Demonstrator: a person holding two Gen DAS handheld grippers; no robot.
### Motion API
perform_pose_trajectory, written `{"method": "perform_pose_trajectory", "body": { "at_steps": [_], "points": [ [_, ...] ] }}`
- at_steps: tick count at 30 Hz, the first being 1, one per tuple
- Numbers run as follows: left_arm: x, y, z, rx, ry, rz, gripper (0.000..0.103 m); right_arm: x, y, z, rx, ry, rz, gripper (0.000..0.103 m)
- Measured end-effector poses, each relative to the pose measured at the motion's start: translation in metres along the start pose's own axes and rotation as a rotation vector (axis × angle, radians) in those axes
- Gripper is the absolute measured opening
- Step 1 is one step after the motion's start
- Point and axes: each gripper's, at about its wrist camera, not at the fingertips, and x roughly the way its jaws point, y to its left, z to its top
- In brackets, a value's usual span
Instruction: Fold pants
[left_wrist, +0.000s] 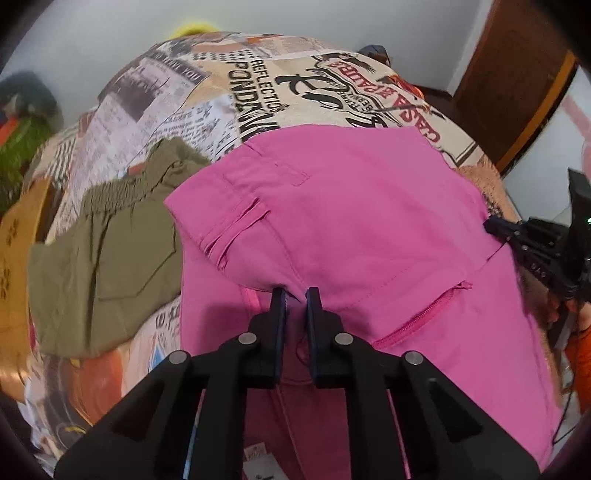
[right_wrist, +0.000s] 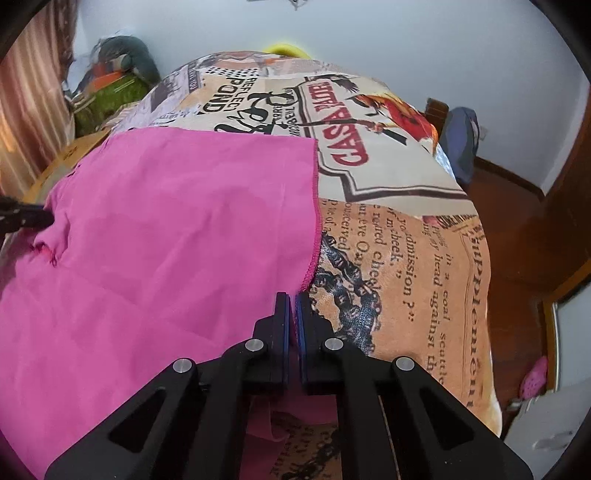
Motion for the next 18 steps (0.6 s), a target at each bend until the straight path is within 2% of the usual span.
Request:
{"method": "perform_pose_trajectory", "body": {
  "at_steps": [5, 10, 13, 15, 16, 17, 18],
  "points": [
    [0.005, 0.006, 0.010, -0.037, -0.011, -0.018, 0.010, -0.004, -0.011, -0.002, 0.032, 0.002, -0.032, 0.003],
    [0.000, 0.018, 0.004, -0.085, -0.023, -0.044, 0.010, -0.005, -0.010, 0.000, 0.041, 0.032, -0.029, 0.003],
    [-0.014, 0.022, 0.003, -0.103, -0.064, -0.060, 0.014, -0.013, -0.008, 0.005, 0.041, 0.050, -0.022, 0.006],
    [-0.027, 0.026, 0.006, -0.111, -0.092, -0.050, 0.017, -0.027, -0.010, 0.011, 0.051, 0.021, -0.014, 0.010],
    [-0.035, 0.028, 0.009, -0.112, -0.114, -0.036, 0.023, -0.033, -0.011, 0.013, 0.058, -0.003, -0.013, 0.017],
    [-0.039, 0.030, 0.012, -0.111, -0.127, -0.021, 0.035, -0.045, -0.013, 0.018, 0.070, -0.043, -0.010, 0.029],
    [-0.044, 0.033, 0.017, -0.108, -0.148, 0.009, 0.043, -0.051, -0.014, 0.021, 0.076, -0.072, -0.007, 0.036]
  ]
}}
